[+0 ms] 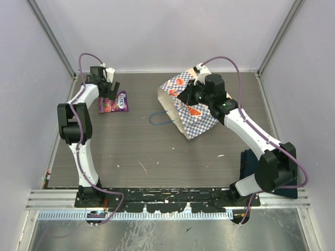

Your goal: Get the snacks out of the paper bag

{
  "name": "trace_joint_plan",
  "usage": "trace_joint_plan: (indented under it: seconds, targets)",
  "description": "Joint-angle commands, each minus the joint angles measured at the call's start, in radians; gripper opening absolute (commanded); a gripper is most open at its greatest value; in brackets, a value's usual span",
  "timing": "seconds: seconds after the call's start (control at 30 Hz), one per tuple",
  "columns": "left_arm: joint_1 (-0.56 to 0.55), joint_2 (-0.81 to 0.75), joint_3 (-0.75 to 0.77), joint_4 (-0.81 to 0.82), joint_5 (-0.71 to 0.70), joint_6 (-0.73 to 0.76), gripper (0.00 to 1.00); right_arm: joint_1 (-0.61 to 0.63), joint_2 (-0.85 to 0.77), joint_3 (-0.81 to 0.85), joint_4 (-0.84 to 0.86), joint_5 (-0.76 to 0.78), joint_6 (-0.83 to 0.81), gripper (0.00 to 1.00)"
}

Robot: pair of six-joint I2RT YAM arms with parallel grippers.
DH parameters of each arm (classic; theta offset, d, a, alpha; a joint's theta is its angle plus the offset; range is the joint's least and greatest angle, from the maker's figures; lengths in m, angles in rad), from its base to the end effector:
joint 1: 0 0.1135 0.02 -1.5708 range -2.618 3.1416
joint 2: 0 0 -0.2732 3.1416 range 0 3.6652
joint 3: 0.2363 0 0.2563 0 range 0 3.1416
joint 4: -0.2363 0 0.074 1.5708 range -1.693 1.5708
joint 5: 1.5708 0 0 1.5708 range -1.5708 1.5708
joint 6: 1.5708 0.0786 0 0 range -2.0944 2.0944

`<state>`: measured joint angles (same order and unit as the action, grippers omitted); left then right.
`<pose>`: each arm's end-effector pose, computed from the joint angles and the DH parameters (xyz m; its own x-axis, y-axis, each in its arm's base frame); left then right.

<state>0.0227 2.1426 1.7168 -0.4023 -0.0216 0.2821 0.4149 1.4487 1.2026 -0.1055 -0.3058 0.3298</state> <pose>0.5226 0.0136 0.1826 -0.7177 0.2621 -0.6451 0.1692 0.9643 0.2035 0.3408 0.1760 0.3309 -0.5064 0.1144 -0.8546 -0.5063 0.7628 0.4021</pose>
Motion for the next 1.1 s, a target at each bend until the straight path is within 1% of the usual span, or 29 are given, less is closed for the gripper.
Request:
trace_joint_plan:
  seconds: [0.0,0.07,0.2,0.3,0.37,0.5,0.57,0.6,0.67,0.7,0.77,0.8,0.87,0.97,1.07]
  targets:
    - [-0.063,0.025,0.034,-0.008,0.092,0.199,0.98,-0.006,-0.01,0.047,0.051,-0.043,-0.015,0.02]
    - [-0.08,0.068,0.08,-0.055,0.092,0.2,0.98,-0.005,-0.01,0.049,0.049,-0.045,-0.018,0.02]
    - [-0.08,0.135,0.161,-0.117,0.104,0.114,0.98,-0.006,-0.015,0.047,0.043,-0.043,-0.024,0.02]
    - [-0.076,0.201,0.25,-0.211,0.091,0.037,0.98,-0.006,-0.015,0.047,0.042,-0.041,-0.026,0.02]
    - [-0.075,0.244,0.317,-0.267,0.028,-0.025,0.98,-0.005,-0.012,0.047,0.041,-0.042,-0.026,0.02]
    - [-0.053,0.368,0.517,-0.468,-0.23,-0.221,0.99,-0.006,-0.013,0.045,0.041,-0.039,-0.026,0.02]
    - [-0.014,0.412,0.599,-0.559,-0.229,-0.349,1.0,-0.005,-0.014,0.046,0.038,-0.031,-0.026,0.02]
    - [0.011,0.419,0.607,-0.581,-0.209,-0.416,0.99,-0.005,-0.013,0.046,0.036,-0.027,-0.026,0.02]
    - [0.076,0.388,0.541,-0.56,-0.145,-0.552,0.98,-0.006,-0.009,0.05,0.031,-0.019,-0.026,0.02]
    - [0.119,0.356,0.446,-0.516,-0.112,-0.639,0.98,-0.006,-0.007,0.051,0.029,-0.017,-0.026,0.02]
    - [0.175,0.266,0.275,-0.372,-0.05,-0.754,0.99,-0.007,-0.004,0.052,0.025,-0.016,-0.026,0.02]
    - [0.192,0.21,0.202,-0.299,-0.041,-0.794,0.99,-0.006,-0.003,0.053,0.025,-0.015,-0.026,0.02]
    - [0.207,0.147,0.124,-0.244,-0.055,-0.823,0.98,-0.006,0.001,0.055,0.025,-0.015,-0.023,0.02]
    - [0.207,0.089,0.108,-0.251,-0.08,-0.809,0.98,-0.005,0.006,0.06,0.024,-0.02,-0.021,0.01]
    - [0.206,0.02,0.082,-0.222,-0.065,-0.776,0.98,-0.004,0.007,0.061,0.021,-0.022,-0.02,0.01]
